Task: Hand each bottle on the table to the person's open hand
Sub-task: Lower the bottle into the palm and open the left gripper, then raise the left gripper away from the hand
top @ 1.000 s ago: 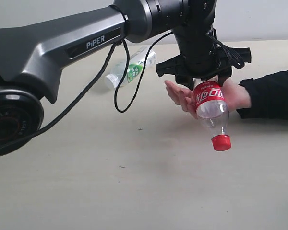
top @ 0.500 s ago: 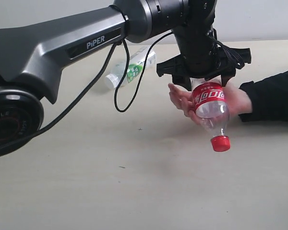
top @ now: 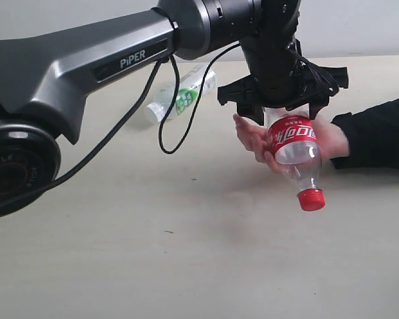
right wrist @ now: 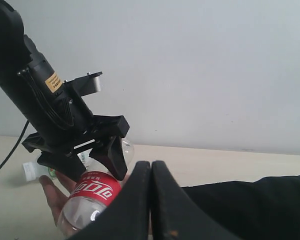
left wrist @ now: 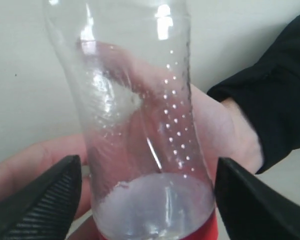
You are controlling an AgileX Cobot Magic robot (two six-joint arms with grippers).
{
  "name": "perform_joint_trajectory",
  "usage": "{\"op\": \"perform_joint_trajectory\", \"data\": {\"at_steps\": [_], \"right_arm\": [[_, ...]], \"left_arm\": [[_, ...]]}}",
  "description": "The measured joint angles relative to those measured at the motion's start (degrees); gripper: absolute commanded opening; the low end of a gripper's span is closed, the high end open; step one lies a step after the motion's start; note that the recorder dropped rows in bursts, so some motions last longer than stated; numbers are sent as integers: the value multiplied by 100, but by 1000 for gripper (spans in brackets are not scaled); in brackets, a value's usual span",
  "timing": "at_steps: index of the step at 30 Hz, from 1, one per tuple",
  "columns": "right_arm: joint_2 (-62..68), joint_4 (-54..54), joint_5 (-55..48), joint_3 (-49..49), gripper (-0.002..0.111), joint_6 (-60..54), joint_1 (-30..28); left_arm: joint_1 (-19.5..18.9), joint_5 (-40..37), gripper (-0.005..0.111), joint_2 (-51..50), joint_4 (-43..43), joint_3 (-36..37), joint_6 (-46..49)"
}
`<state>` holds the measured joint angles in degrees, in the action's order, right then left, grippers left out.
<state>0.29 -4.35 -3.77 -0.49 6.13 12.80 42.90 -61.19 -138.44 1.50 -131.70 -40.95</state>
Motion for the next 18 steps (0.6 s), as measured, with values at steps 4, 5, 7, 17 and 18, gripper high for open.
{"op": "perform_joint_trajectory", "data": {"at_steps": [4,5,7,17,18], "right_arm": [[0,0,0,0,0,0,0],[0,0,0,0,0,0,0],[0,0,0,0,0,0,0],[0,0,0,0,0,0,0],[0,0,0,0,0,0,0]], "left_arm": [[0,23,71,21,0,0,58],[0,34,71,46,0,0,90],[0,34,71,104,0,0,104],[-126,-35,20,680,-12,0,352],[-177,-163,10,881,-46,0,518]]}}
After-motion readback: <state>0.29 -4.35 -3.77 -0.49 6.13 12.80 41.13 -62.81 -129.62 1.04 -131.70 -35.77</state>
